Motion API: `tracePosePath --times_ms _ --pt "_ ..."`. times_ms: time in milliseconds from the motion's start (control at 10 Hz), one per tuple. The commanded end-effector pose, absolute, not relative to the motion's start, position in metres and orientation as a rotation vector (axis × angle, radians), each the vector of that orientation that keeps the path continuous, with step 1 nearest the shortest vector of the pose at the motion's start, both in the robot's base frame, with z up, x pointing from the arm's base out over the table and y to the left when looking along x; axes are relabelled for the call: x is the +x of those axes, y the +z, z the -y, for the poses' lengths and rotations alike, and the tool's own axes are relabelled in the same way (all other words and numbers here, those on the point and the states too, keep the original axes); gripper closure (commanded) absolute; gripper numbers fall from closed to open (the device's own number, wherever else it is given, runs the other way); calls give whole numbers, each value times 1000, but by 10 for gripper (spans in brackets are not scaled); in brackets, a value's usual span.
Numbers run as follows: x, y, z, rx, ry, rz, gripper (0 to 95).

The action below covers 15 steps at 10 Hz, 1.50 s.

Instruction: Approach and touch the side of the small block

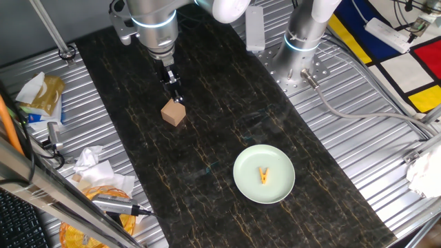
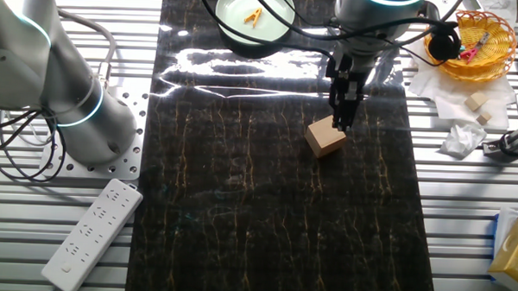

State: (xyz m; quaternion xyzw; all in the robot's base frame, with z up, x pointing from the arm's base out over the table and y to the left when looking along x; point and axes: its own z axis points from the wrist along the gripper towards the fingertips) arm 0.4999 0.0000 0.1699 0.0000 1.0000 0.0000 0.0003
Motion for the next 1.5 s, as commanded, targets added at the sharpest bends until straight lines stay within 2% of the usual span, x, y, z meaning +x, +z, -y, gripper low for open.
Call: tracePosePath --times_ms 100,1500 --pt "500 170 0 -203 159 -3059 570" --pt "500 173 0 -190 72 -3074 570"
